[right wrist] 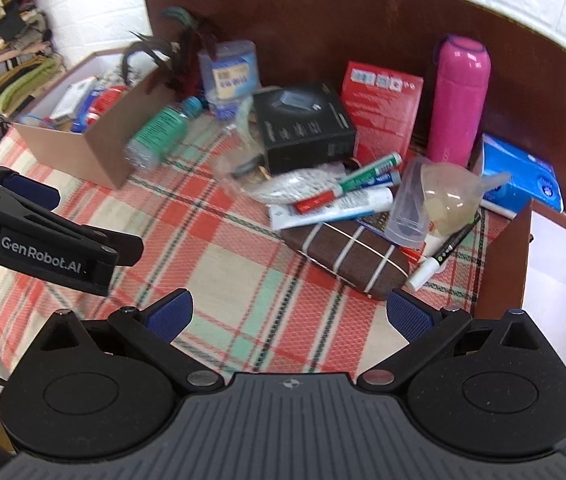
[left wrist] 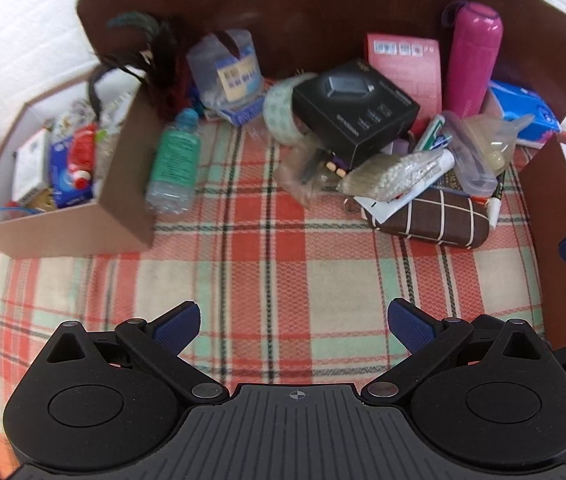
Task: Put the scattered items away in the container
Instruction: 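Reach the right tool to the brown striped pouch and close on it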
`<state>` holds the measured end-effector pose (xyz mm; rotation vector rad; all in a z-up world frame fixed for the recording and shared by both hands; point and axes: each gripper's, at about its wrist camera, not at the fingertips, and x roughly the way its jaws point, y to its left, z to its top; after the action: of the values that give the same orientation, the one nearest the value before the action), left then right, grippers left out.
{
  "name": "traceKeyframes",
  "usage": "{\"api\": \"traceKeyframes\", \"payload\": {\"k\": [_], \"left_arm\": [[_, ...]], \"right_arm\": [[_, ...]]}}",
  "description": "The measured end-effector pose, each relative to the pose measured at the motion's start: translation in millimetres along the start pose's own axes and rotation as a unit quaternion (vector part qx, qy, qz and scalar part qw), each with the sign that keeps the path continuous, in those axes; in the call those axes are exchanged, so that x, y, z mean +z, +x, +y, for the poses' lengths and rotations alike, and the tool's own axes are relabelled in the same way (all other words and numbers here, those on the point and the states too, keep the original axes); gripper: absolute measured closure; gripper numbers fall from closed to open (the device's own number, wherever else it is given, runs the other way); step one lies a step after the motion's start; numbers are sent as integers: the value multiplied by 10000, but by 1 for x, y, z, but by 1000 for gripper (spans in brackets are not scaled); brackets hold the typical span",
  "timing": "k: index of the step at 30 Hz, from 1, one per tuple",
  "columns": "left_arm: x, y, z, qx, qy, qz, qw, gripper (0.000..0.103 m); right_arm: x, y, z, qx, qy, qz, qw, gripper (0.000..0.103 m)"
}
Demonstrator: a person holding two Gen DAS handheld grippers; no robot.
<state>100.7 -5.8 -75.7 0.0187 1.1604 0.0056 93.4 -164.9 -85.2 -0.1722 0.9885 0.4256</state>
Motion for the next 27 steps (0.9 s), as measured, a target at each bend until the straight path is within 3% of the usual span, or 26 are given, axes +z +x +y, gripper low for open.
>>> {"api": "traceKeyframes", "payload": {"k": [4, 12, 17, 23, 27], "left_arm": [[11, 28, -6, -214, 2, 89, 9997, 3], [31, 89, -23, -654, 37, 339, 9973, 16], [41, 109, -31, -948, -143, 425, 9945, 16], [51, 137, -38, -1066, -394, 537, 9921, 17], [60, 152, -42, -1099, -563, 578, 9907, 24]], "right_arm": [[0, 27, -14, 57, -7, 105, 9999, 1], [6, 84, -36, 77, -603, 280, 9978, 1], [9, 111, -43, 173, -1161, 455, 9920, 1], [9, 135, -52, 132, -1322, 573, 9895, 0], [10, 145, -57, 46, -1444, 587, 9878, 0]]}}
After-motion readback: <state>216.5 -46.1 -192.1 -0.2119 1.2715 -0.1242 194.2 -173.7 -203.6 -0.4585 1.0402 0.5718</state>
